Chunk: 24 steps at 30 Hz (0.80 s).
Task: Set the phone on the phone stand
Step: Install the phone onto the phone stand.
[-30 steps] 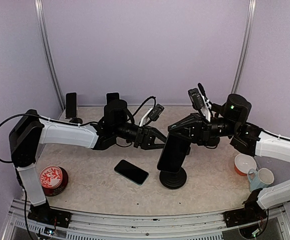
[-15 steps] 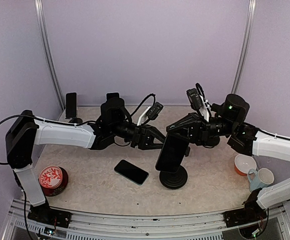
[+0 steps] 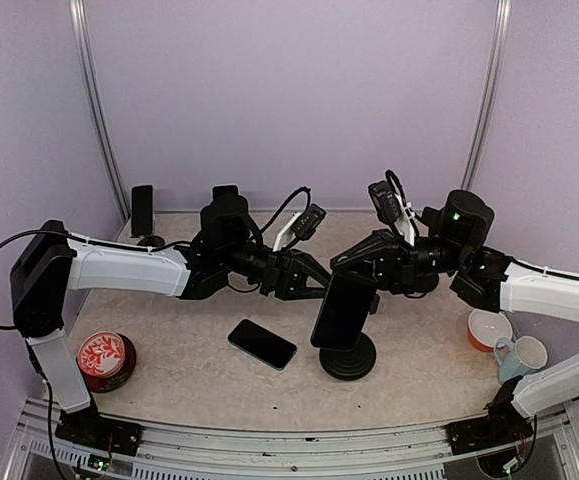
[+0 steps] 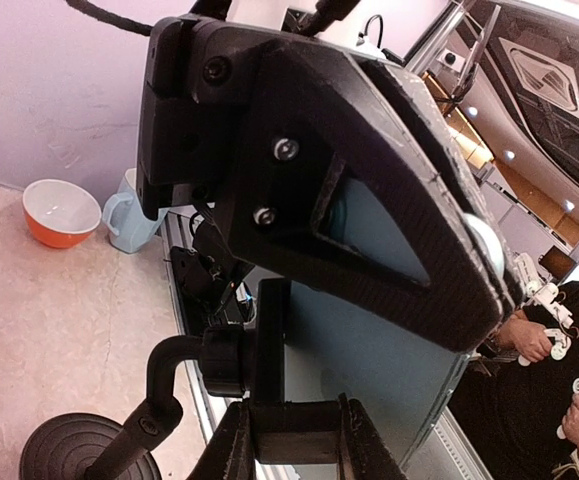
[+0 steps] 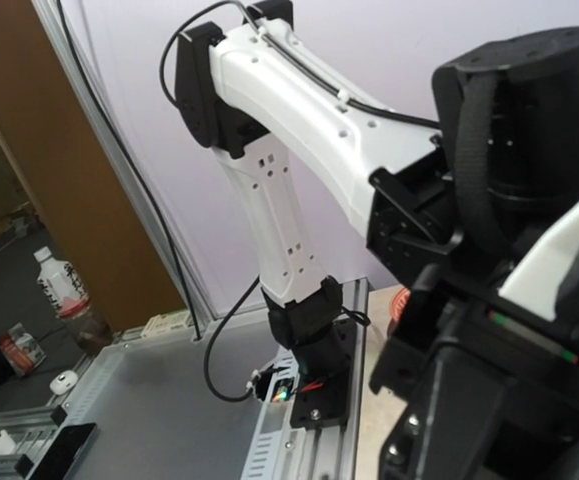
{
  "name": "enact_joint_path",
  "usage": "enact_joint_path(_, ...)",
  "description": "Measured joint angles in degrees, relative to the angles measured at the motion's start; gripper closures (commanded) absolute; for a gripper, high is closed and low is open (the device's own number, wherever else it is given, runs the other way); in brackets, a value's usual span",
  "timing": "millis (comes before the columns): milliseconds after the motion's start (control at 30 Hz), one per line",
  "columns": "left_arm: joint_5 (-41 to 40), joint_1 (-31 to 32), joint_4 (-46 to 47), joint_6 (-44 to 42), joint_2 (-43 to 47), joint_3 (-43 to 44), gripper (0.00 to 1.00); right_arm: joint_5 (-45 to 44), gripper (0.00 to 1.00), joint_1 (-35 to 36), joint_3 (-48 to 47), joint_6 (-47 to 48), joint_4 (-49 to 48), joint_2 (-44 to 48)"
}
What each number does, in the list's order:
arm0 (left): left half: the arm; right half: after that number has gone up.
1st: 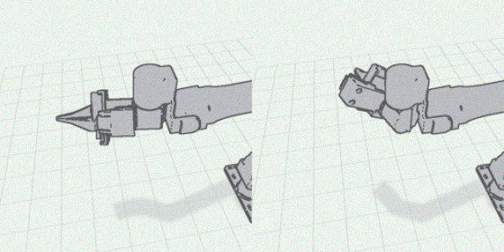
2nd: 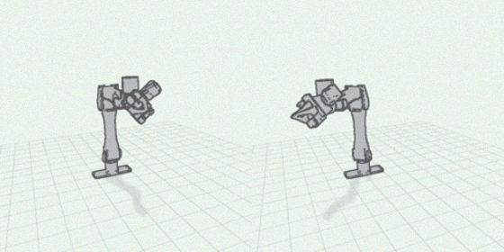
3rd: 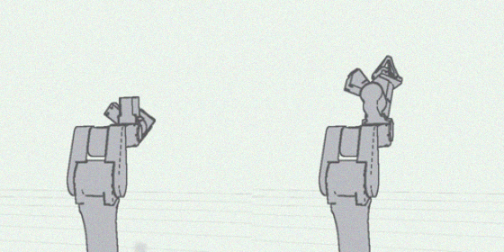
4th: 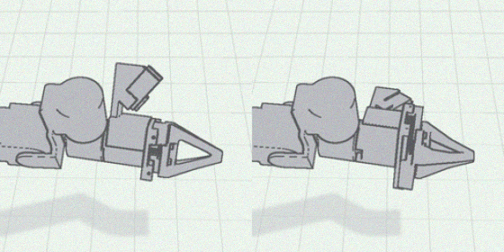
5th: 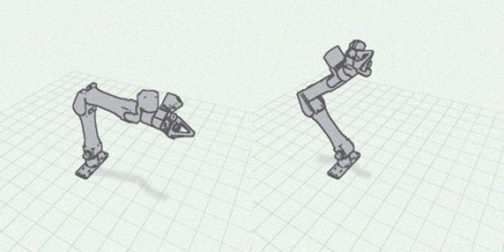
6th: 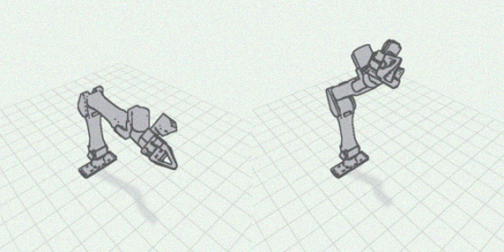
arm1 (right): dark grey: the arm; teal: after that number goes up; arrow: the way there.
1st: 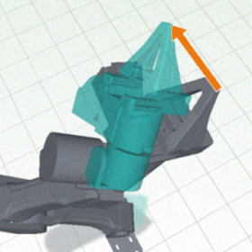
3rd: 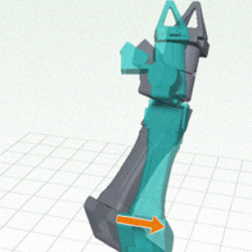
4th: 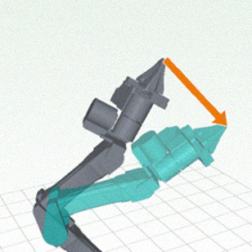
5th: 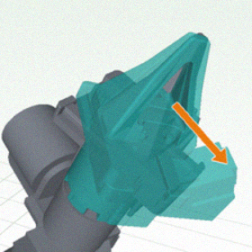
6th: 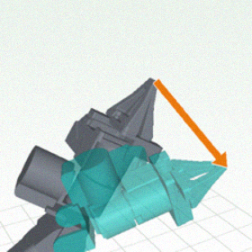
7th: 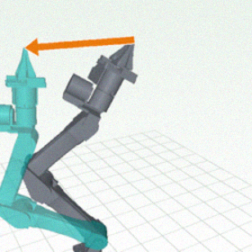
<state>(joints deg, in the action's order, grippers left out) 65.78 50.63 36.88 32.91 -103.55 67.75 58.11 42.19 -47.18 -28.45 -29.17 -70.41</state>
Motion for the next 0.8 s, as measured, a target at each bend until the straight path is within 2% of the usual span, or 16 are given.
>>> enact_joint_path(800,-0.87,-0.02,-0.07,-0.17,0.00,0.00,1.00,0.57,1.00,0.00,1.40,0.33,-0.35,-1.05)
